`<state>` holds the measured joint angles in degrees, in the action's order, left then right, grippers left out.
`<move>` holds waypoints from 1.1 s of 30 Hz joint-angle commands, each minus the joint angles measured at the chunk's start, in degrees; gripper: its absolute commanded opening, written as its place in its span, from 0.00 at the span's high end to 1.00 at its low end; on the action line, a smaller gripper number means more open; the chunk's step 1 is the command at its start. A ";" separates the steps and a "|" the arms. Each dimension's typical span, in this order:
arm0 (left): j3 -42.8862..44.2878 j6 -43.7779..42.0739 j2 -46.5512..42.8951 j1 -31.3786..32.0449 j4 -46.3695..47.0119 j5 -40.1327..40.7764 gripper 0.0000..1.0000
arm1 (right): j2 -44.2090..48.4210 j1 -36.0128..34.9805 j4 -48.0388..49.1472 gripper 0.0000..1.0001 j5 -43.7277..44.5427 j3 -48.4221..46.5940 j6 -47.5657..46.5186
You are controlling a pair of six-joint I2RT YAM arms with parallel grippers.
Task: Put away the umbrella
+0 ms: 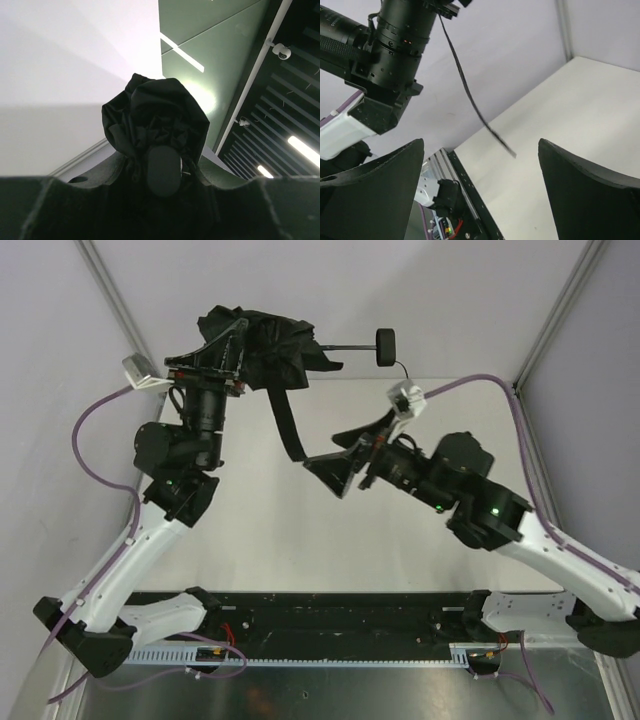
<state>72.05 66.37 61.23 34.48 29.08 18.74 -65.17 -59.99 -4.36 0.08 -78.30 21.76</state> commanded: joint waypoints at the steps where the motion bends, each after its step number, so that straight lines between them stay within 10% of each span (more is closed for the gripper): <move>1: 2.13 0.66 -0.45 -0.12 6.47 -0.31 1.00 | 6.63 0.46 -12.93 0.01 9.27 1.51 1.52; 7: 1.77 -0.93 0.51 -0.11 7.93 -0.64 1.00 | 12.04 7.47 -30.03 0.01 13.95 1.94 27.36; 10: 0.90 -0.80 1.07 -0.11 8.88 -0.88 1.00 | 13.12 13.77 -32.91 0.01 2.77 3.66 41.40; 19: -2.13 -2.52 1.15 -0.16 11.15 -4.61 1.00 | 8.22 26.74 -3.84 0.01 -32.88 14.06 86.54; 33: -4.78 -4.97 2.33 -0.13 16.15 -6.48 1.00 | 1.27 16.20 14.41 0.15 -22.69 17.10 110.69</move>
<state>66.76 62.72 63.86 34.48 38.22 13.04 -62.41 -41.91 2.11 -25.69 -62.19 112.14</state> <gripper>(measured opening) 0.412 0.860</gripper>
